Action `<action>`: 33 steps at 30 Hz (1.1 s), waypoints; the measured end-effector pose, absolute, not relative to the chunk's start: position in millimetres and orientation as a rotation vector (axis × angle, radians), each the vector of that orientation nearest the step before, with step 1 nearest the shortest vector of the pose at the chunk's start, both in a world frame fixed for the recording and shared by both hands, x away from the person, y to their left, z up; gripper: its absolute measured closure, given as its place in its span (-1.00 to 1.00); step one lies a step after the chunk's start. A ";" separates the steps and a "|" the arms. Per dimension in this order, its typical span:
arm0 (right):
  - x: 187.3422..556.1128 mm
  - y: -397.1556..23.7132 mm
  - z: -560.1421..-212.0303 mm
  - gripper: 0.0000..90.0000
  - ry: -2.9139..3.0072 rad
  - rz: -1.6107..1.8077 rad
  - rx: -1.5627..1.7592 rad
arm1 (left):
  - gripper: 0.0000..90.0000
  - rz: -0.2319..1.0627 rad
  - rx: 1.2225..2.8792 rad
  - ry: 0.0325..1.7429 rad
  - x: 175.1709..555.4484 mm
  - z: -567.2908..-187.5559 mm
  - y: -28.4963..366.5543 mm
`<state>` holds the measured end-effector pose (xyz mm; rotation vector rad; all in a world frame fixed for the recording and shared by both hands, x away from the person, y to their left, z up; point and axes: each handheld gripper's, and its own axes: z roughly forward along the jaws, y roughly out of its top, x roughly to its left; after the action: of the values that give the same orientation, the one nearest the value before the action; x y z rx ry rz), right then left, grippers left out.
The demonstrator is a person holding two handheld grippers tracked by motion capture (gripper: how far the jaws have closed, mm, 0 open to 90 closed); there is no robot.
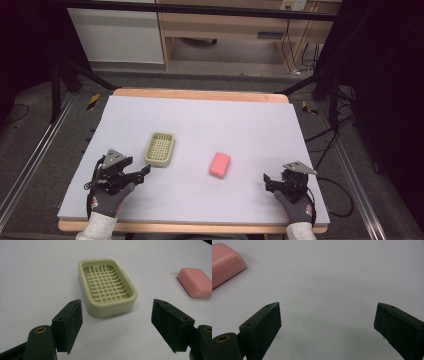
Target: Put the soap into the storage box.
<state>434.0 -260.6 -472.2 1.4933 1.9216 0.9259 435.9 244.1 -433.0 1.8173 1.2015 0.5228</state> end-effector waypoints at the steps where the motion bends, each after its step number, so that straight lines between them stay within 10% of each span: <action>1: 434.0 -260.2 -472.2 -0.83 1.924 0.927 1.496 | -0.46 0.522 1.819 1.198 435.4 -432.1 243.4; 33: 431.5 -260.4 -470.8 -0.84 1.891 0.921 1.500 | -0.46 0.519 1.857 1.096 442.9 -408.1 205.1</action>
<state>431.5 -260.4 -470.8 1.4996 1.8915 0.9211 442.9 205.1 -408.1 1.8567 1.0961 0.5191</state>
